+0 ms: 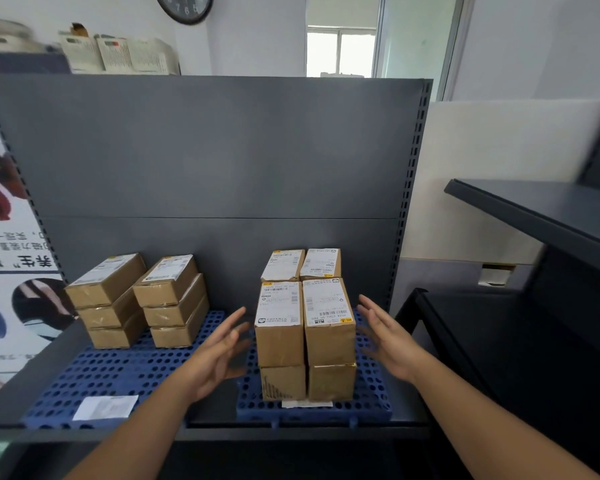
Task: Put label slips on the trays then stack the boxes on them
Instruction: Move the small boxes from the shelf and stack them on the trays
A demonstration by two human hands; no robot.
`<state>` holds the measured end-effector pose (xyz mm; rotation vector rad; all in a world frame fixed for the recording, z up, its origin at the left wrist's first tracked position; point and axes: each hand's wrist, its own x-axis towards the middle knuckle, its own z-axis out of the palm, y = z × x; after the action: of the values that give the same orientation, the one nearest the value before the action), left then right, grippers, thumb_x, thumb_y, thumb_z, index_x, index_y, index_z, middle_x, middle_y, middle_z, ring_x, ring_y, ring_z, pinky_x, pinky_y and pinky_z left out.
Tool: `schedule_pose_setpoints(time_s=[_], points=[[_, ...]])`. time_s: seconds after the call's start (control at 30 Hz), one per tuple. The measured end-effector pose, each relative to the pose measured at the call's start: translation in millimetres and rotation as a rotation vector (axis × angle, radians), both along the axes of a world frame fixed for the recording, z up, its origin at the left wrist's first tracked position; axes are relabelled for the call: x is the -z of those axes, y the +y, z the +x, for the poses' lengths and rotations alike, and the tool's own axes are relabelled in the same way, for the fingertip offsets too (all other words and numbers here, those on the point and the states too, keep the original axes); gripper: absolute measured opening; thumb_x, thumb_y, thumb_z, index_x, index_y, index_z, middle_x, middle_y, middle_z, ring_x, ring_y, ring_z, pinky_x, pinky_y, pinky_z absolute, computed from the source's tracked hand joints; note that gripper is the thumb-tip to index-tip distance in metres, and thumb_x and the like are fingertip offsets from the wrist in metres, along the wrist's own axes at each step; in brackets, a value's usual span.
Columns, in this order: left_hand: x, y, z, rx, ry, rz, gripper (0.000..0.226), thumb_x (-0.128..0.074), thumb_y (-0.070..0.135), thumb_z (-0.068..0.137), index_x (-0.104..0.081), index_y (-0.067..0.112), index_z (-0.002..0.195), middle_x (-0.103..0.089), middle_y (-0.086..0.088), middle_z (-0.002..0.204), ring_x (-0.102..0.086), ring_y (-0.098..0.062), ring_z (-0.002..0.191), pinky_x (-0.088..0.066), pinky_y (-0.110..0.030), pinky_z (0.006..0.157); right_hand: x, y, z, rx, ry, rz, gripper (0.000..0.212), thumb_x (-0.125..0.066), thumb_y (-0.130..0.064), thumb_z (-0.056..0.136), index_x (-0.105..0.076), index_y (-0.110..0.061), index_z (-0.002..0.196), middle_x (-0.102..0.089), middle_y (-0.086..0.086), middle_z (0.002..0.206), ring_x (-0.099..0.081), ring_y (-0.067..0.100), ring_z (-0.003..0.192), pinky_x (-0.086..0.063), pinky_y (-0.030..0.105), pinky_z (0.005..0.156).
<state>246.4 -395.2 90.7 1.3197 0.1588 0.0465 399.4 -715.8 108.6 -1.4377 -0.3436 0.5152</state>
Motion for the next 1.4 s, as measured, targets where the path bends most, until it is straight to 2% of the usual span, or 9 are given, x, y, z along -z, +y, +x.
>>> schedule_pose_setpoints(time_s=[0.13,0.27,0.37,0.53,0.7,0.93,1.07,1.2,1.4], points=[[-14,3,-22,-0.038,-0.003,0.033,0.076,-0.077,0.062,0.068,-0.045,0.051,0.137,-0.038,0.009,0.153,-0.031,-0.025,0.142,-0.032,-0.067,0.105,-22,-8,-7,0.022,-0.072,-0.013,0.049,-0.060,-0.067,0.073,-0.050,-0.062,0.120,-0.033,-0.012,0.156,-0.030,0.022,0.143,-0.035,0.049,0.107],[-25,11,-48,-0.087,-0.058,0.053,0.052,-0.062,0.053,0.087,-0.046,0.051,0.136,-0.041,0.011,0.150,-0.036,-0.023,0.139,-0.031,-0.068,0.105,-50,-10,-14,0.036,-0.203,0.002,0.049,-0.057,-0.062,0.081,-0.048,-0.056,0.128,-0.036,-0.010,0.155,-0.034,0.016,0.141,-0.036,0.044,0.109],[-34,17,-71,-0.133,-0.073,0.090,0.050,-0.057,0.045,0.089,-0.045,0.051,0.137,-0.041,0.011,0.150,-0.038,-0.022,0.138,-0.035,-0.067,0.104,-65,-8,-23,0.024,-0.260,0.009,0.053,-0.054,-0.054,0.086,-0.045,-0.045,0.138,-0.037,-0.009,0.154,-0.034,0.016,0.141,-0.033,0.046,0.112],[-48,31,-104,-0.194,-0.115,0.117,0.051,-0.056,0.045,0.088,-0.046,0.049,0.137,-0.043,0.008,0.149,-0.041,-0.023,0.136,-0.034,-0.065,0.105,-93,5,-47,-0.023,-0.344,-0.003,0.041,-0.055,-0.051,0.086,-0.050,-0.053,0.127,-0.053,-0.034,0.123,-0.042,0.009,0.130,-0.035,0.040,0.109],[-65,60,-132,-0.215,-0.158,0.143,0.048,-0.053,0.043,0.090,-0.046,0.047,0.138,-0.049,0.012,0.146,-0.044,-0.020,0.135,-0.033,-0.064,0.106,-130,37,-79,-0.071,-0.429,0.035,0.050,-0.057,-0.050,0.088,-0.047,-0.044,0.137,-0.045,-0.015,0.146,-0.040,0.008,0.136,-0.036,0.037,0.112],[-84,129,-170,-0.263,-0.186,0.189,0.051,-0.053,0.047,0.090,-0.044,0.046,0.140,-0.046,0.008,0.149,-0.046,-0.022,0.134,-0.035,-0.063,0.106,-157,126,-128,-0.142,-0.444,0.073,0.048,-0.054,-0.047,0.088,-0.046,-0.044,0.135,-0.047,-0.015,0.141,-0.041,0.012,0.136,-0.038,0.040,0.111],[-81,184,-187,-0.275,-0.183,0.184,0.050,-0.055,0.047,0.089,-0.046,0.047,0.138,-0.048,0.010,0.147,-0.046,-0.022,0.133,-0.036,-0.062,0.106,-145,181,-141,-0.164,-0.414,0.078,0.053,-0.055,-0.048,0.087,-0.045,-0.043,0.138,-0.043,-0.012,0.148,-0.040,0.013,0.137,-0.040,0.042,0.110],[-75,241,-201,-0.290,-0.154,0.188,0.049,-0.054,0.043,0.089,-0.045,0.047,0.138,-0.046,0.012,0.146,-0.045,-0.021,0.134,-0.036,-0.060,0.106,-126,227,-145,-0.165,-0.382,0.058,0.045,-0.056,-0.050,0.087,-0.047,-0.053,0.130,-0.047,-0.021,0.140,-0.041,0.010,0.136,-0.043,0.035,0.103],[-53,309,-208,-0.351,-0.081,0.286,0.060,-0.062,0.039,0.083,-0.043,0.044,0.140,-0.043,0.006,0.149,-0.043,-0.021,0.135,-0.036,-0.055,0.107,-81,287,-140,-0.081,-0.315,-0.025,0.054,-0.059,-0.038,0.092,-0.041,-0.043,0.142,-0.041,-0.014,0.150,-0.039,0.011,0.136,-0.037,0.046,0.111]])
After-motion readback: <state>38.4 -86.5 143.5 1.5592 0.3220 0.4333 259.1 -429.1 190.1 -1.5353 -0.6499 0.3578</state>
